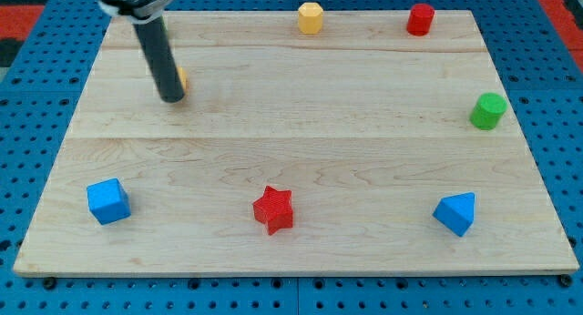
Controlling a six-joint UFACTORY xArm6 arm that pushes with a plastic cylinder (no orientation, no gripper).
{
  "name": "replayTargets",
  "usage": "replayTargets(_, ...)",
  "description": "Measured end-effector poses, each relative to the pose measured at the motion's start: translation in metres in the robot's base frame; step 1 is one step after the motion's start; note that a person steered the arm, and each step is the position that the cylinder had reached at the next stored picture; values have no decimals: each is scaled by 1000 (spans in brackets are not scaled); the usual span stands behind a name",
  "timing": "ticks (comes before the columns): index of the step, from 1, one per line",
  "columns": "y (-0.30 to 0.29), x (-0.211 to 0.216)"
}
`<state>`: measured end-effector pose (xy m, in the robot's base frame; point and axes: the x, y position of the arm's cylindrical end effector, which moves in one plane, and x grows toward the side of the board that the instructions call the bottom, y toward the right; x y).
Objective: Push the yellow heart to the right side
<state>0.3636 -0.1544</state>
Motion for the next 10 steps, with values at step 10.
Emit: replayTargets(10, 87, 32)
